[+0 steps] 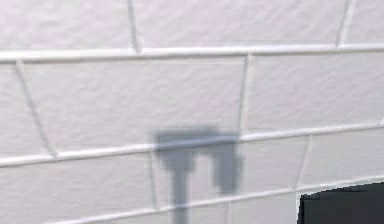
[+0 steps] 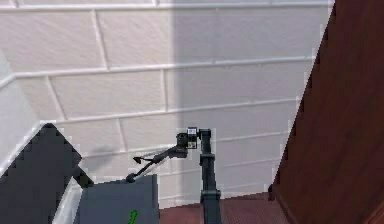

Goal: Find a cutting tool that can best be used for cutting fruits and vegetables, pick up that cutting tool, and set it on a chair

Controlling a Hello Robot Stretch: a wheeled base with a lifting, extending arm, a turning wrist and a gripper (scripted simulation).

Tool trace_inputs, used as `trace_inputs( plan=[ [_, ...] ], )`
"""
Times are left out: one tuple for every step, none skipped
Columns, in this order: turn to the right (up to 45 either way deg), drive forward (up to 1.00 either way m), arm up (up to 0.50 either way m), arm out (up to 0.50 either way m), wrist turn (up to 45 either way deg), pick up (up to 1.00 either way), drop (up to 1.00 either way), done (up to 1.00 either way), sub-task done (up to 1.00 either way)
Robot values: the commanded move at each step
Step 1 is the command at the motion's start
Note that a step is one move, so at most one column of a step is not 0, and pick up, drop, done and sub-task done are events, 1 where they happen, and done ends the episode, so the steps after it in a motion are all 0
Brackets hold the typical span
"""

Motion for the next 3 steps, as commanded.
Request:
trace_inputs(
  plan=[
    [0.0,0.0,0.1,0.0,0.0,0.0,0.0,0.0,0.0],
    [0.0,0.0,0.0,-0.08,0.0,0.0,0.0,0.0,0.0],
    [0.0,0.0,0.0,0.0,0.0,0.0,0.0,1.0,0.0]
  ],
)
